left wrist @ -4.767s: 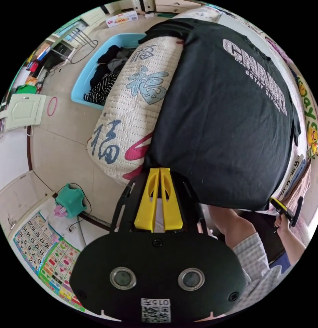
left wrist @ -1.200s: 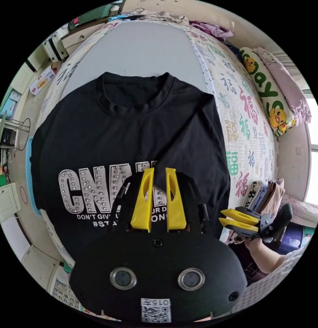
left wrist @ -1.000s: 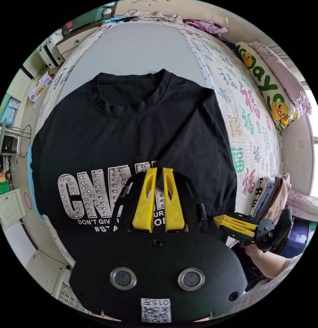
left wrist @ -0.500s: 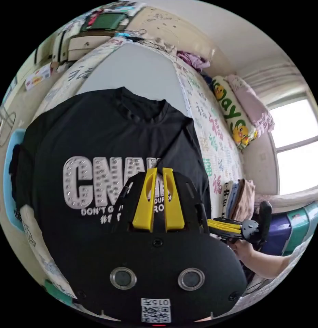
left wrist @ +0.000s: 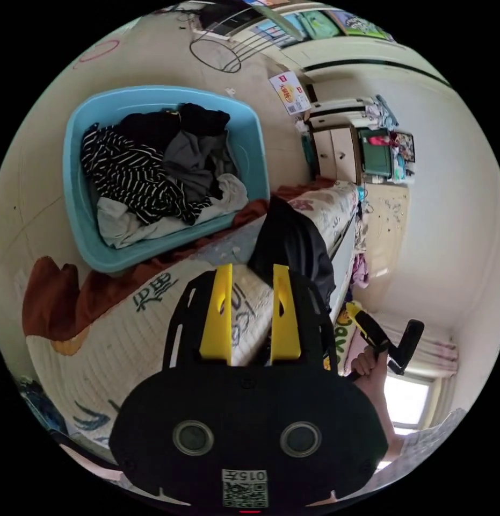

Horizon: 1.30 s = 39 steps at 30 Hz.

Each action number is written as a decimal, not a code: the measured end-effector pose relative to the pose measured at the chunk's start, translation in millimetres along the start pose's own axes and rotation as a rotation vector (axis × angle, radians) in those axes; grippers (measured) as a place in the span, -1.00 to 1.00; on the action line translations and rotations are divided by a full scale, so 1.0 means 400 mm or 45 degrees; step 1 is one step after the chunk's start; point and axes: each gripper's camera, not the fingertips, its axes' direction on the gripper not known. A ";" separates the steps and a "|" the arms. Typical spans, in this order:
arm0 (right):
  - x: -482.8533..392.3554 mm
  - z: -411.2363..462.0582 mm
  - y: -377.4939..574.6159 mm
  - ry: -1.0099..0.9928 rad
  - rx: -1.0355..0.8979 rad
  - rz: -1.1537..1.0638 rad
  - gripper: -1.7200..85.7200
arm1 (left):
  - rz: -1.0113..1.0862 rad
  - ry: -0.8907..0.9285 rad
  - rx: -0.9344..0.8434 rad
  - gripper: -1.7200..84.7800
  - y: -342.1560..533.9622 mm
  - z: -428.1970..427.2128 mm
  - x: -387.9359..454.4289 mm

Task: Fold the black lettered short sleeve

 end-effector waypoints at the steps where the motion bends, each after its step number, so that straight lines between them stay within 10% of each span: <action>1: -0.027 -0.025 -0.084 0.026 -0.014 -0.021 -0.89 | -0.017 0.013 -0.010 -0.72 -0.031 0.003 -0.011; 27: -0.338 0.142 -0.842 0.318 -1.242 -0.405 -0.78 | -0.028 0.166 -0.163 -0.96 -0.029 -0.265 -0.058; 39: -0.152 -0.400 -0.727 -0.103 -0.497 -0.395 -0.98 | 0.253 0.213 -0.066 -0.97 -0.015 -0.365 0.173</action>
